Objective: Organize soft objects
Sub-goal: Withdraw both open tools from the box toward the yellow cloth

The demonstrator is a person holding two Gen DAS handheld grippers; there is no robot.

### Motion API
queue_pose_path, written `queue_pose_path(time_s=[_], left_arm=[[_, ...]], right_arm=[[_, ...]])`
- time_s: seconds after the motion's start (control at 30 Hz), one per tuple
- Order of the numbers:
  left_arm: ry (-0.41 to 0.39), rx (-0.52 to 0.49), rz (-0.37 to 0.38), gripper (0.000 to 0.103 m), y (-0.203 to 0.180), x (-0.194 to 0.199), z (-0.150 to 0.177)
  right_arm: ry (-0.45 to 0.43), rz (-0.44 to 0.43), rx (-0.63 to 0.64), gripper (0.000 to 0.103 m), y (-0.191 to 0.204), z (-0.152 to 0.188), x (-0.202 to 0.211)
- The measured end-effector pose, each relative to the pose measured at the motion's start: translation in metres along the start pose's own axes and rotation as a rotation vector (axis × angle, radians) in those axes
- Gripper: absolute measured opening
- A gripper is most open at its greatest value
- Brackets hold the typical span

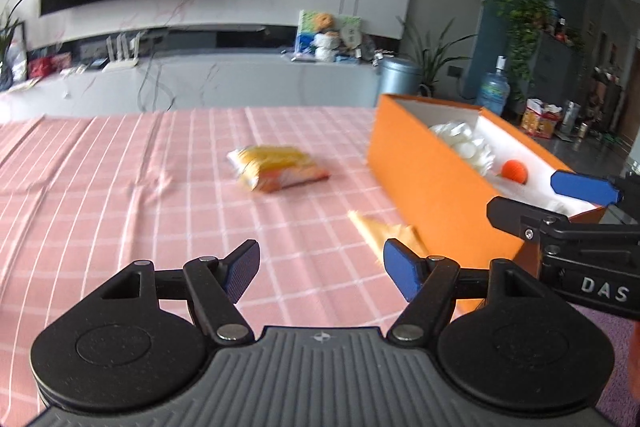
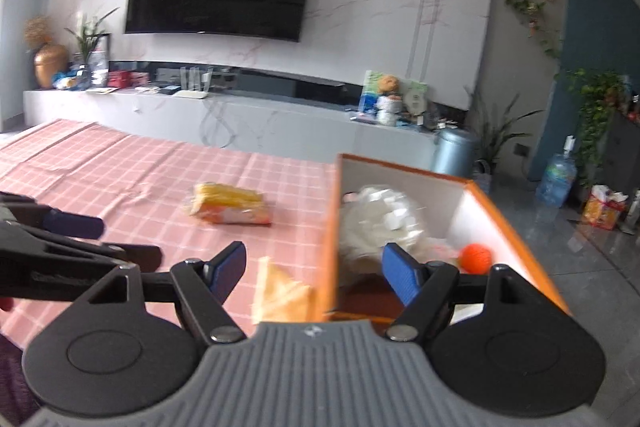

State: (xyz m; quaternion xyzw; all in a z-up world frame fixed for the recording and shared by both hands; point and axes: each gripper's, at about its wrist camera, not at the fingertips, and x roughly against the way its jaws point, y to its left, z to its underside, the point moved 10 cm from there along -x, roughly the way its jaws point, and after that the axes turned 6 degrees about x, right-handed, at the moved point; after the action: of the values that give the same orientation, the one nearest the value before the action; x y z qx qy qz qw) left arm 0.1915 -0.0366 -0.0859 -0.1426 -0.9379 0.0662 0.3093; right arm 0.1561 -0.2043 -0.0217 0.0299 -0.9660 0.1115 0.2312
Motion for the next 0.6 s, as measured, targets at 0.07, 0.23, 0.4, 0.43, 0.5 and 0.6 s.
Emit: queue_pose_path(time_s=[0.07,0.23,0.4,0.43,0.5,0.6], left_arm=[[0.008,0.031,-0.026,0.083,0.011,0.002,0.004],[0.018,0.071,-0.067,0.08,0.033,0.003,0.02],[0.035,0.087,-0.072,0.08,0.042,0.0,0.034],[0.04,0.086,-0.07,0.08,0.041,-0.001,0.035],[0.046,0.089,-0.063,0.08,0.041,-0.003,0.037],[0.046,0.08,-0.063,0.08,0.04,-0.006,0.037]], right_arm=[[0.008,-0.068,-0.027,0.074,0.012,0.003,-0.001],[0.067,-0.111,0.036,0.074,0.05,0.025,-0.01],[0.135,-0.114,0.046,0.074,0.065,0.047,-0.026],[0.147,-0.103,0.052,0.072,0.067,0.051,-0.03],[0.173,-0.073,0.055,0.068,0.068,0.058,-0.04],[0.218,-0.027,0.046,0.064,0.065,0.067,-0.054]])
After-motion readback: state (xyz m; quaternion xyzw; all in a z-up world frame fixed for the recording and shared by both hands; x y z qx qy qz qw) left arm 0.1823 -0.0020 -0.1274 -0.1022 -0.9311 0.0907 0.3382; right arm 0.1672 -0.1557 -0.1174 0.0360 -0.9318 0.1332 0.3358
